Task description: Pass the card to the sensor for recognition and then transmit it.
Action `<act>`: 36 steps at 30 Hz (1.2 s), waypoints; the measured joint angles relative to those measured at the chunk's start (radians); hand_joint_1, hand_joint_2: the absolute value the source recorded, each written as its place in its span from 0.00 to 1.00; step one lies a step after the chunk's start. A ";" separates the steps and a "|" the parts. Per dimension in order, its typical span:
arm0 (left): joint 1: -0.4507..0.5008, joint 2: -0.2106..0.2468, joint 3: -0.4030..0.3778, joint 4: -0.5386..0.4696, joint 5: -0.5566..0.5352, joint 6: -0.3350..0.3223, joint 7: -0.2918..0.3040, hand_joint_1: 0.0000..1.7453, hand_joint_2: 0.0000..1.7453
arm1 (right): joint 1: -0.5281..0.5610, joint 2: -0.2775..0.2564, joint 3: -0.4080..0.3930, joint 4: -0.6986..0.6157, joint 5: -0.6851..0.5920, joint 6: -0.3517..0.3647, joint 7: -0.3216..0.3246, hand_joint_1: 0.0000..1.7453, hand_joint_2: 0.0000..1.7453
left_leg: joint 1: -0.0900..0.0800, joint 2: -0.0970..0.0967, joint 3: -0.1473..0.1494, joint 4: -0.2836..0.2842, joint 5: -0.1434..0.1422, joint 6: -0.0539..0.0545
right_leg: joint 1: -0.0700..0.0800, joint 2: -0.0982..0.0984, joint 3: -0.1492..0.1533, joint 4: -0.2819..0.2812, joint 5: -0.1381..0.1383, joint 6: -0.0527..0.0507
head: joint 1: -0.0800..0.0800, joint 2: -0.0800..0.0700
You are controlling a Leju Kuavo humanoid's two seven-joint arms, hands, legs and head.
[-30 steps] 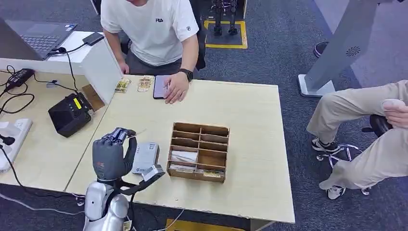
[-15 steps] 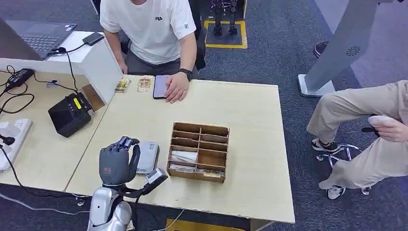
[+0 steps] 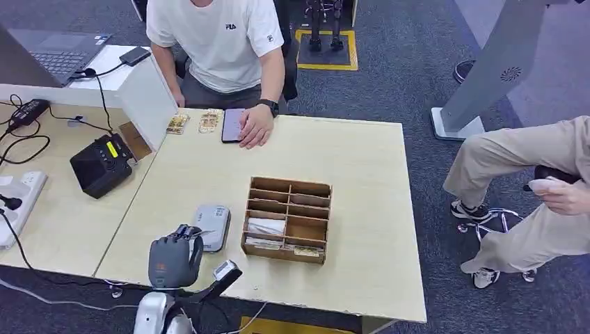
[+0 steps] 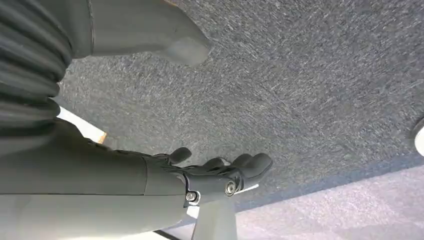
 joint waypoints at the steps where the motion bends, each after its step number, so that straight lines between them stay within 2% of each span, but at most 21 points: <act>1: 0.003 0.000 0.002 0.005 -0.002 0.000 0.002 1.00 1.00 | 0.000 0.000 0.000 -0.001 0.000 0.000 -0.001 0.00 1.00 | 0.000 0.000 0.000 0.000 0.000 0.000 | 0.000 0.000 0.000 0.000 0.000 0.000 | 0.000 0.000; 16: 0.017 -0.002 0.005 0.040 -0.002 0.000 0.012 1.00 1.00 | 0.001 0.000 0.000 -0.007 0.001 0.000 -0.002 0.00 1.00 | 0.000 0.000 0.000 0.000 0.000 0.000 | 0.000 0.000 0.000 0.000 0.000 0.000 | 0.000 0.000; 36: 0.044 -0.003 0.005 0.102 -0.006 0.001 0.063 1.00 1.00 | 0.003 0.000 0.000 -0.007 -0.001 0.000 -0.034 0.00 1.00 | 0.000 0.000 0.000 0.000 0.000 0.000 | 0.000 0.000 0.000 0.000 0.000 0.000 | 0.000 0.000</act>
